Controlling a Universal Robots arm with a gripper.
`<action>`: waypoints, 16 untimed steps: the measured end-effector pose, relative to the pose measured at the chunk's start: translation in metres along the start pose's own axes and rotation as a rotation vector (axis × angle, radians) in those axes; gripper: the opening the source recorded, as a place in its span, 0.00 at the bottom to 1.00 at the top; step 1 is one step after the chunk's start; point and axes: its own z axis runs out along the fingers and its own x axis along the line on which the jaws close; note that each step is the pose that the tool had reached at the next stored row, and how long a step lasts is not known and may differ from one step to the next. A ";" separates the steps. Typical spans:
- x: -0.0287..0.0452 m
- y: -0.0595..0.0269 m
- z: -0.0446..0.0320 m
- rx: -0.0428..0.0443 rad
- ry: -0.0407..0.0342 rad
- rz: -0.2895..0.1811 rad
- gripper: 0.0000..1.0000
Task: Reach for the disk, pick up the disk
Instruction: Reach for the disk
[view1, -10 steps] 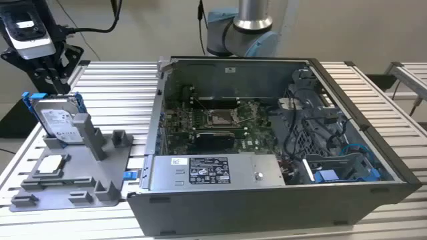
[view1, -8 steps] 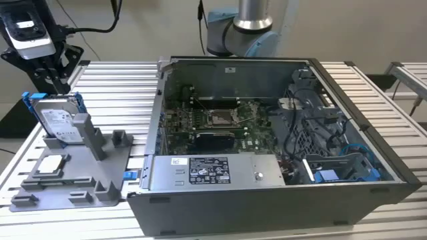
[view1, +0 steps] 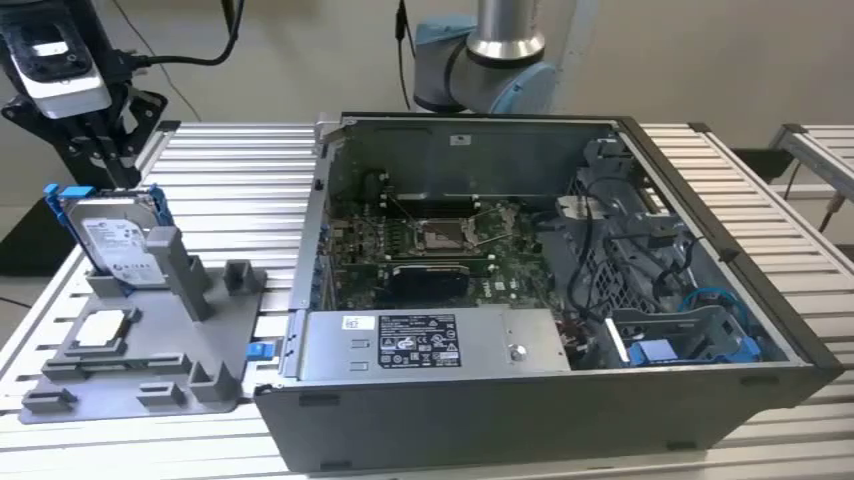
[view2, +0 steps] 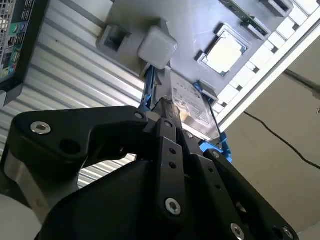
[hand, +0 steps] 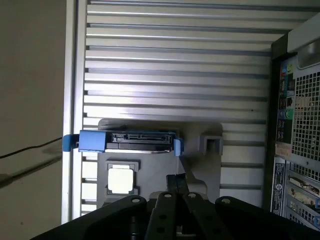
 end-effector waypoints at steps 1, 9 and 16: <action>0.0002 0.0002 0.0000 0.0000 0.0000 0.000 0.00; 0.0090 0.0067 0.0004 0.0000 0.0000 0.000 0.00; 0.0244 0.0160 0.0011 0.0000 0.0001 -0.001 0.00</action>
